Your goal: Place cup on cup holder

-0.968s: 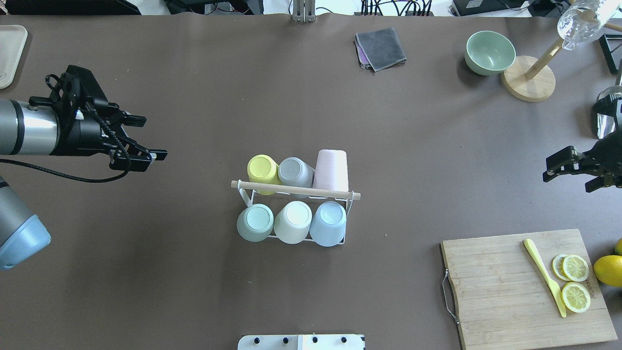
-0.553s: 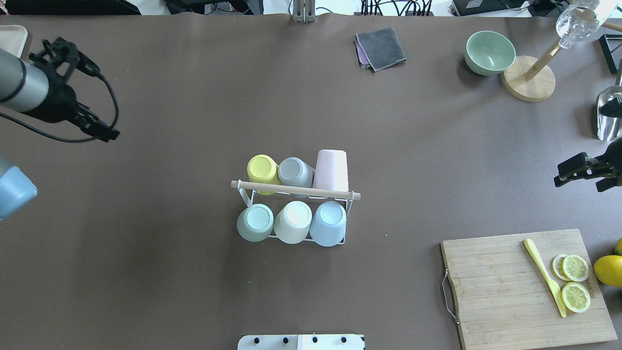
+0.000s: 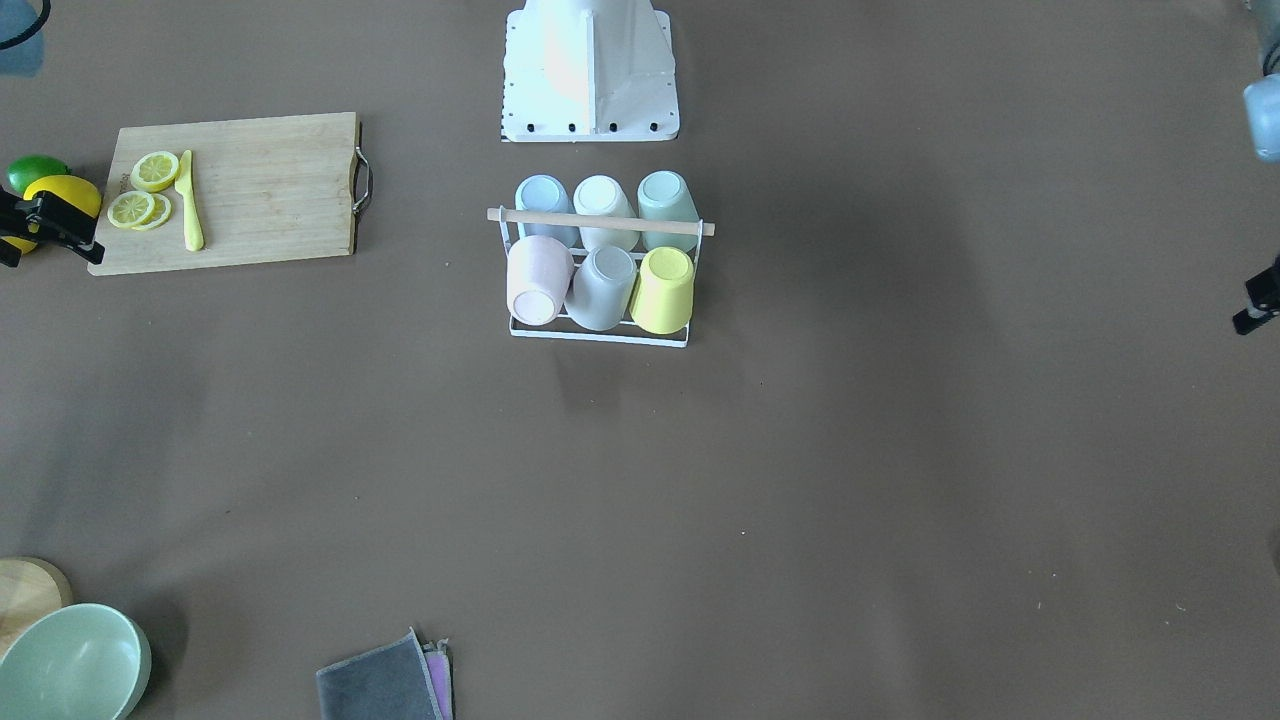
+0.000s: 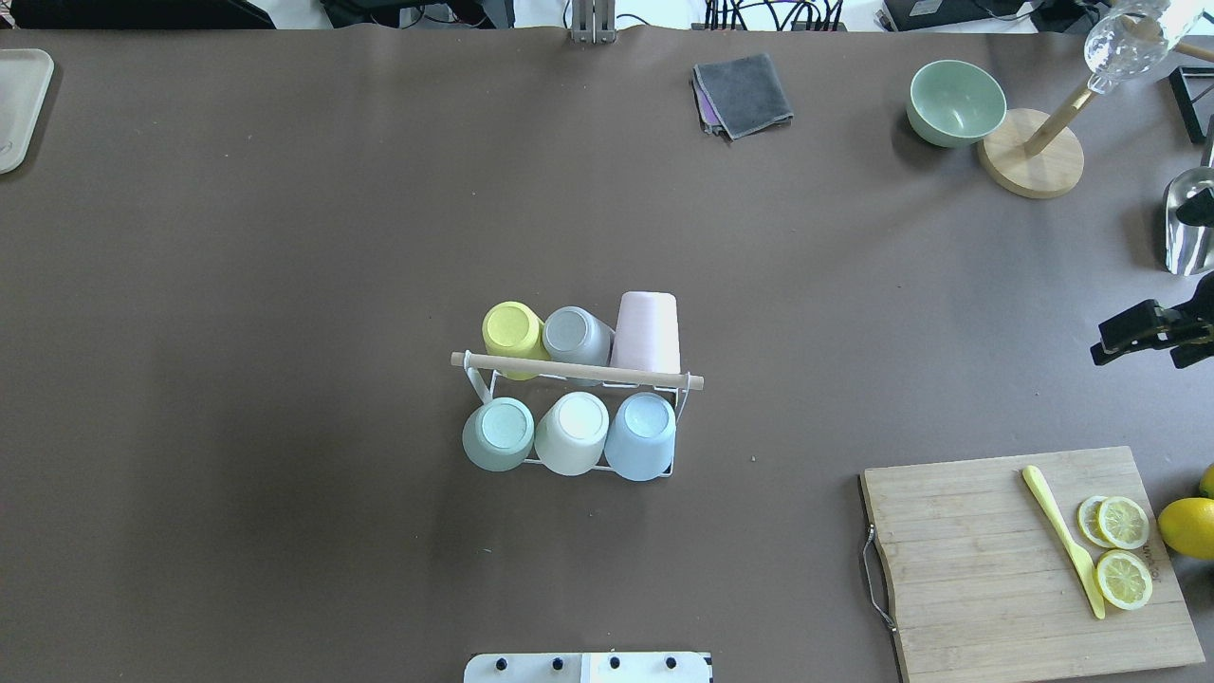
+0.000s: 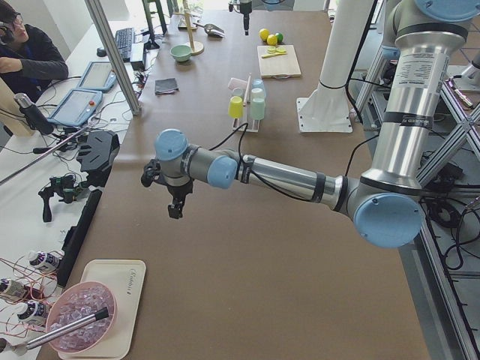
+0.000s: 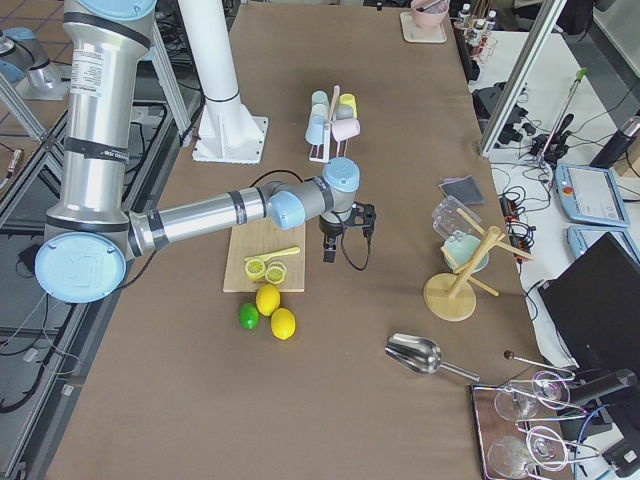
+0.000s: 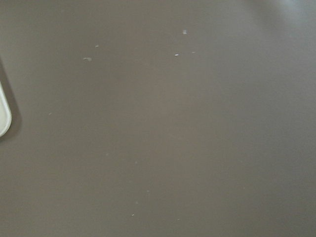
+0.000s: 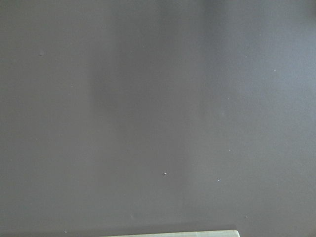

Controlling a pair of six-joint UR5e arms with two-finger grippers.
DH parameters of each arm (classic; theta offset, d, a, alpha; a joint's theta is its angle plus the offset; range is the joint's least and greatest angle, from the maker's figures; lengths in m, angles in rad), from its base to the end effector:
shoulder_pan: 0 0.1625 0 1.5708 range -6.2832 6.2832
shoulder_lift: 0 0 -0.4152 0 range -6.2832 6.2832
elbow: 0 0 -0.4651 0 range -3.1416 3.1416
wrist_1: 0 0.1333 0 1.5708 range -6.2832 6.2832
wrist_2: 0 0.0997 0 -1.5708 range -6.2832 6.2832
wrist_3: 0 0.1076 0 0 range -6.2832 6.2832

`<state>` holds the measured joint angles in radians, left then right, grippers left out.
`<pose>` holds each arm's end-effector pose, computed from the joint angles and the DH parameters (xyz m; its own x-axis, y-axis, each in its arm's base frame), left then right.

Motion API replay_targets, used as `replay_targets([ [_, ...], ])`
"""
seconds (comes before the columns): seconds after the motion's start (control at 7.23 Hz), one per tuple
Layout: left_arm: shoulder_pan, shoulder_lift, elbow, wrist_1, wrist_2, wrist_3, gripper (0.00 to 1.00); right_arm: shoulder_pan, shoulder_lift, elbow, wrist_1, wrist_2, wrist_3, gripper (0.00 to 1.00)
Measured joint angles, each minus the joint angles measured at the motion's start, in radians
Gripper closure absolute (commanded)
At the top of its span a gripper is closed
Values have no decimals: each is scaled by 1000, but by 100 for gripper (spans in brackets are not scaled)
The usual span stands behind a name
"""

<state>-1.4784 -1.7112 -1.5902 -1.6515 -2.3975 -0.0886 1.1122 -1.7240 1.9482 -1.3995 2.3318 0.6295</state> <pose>0.0044 -0.6338 0.5466 0.6636 0.1505 -0.7328 -0.0310 0.9843 0.1740 -0.1737 -0.4854 0.5029 0.6703 0.0354 0.7412 0.0172 0.9978 -0.0633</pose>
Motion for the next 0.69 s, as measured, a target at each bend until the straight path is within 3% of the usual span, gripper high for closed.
replay_targets([
  [0.28, -129, 41, 37, 87, -18, 24, 2, 58, -23, -4, -5, 12, -1, 0],
  [0.55, -174, 73, -52, 273, 28, 62, 2, 83, -43, -20, -11, -14, 5, 0],
  [0.69, -175, 116, -96, 305, 66, 92, 2, 94, -59, -24, -11, -36, 3, 0],
])
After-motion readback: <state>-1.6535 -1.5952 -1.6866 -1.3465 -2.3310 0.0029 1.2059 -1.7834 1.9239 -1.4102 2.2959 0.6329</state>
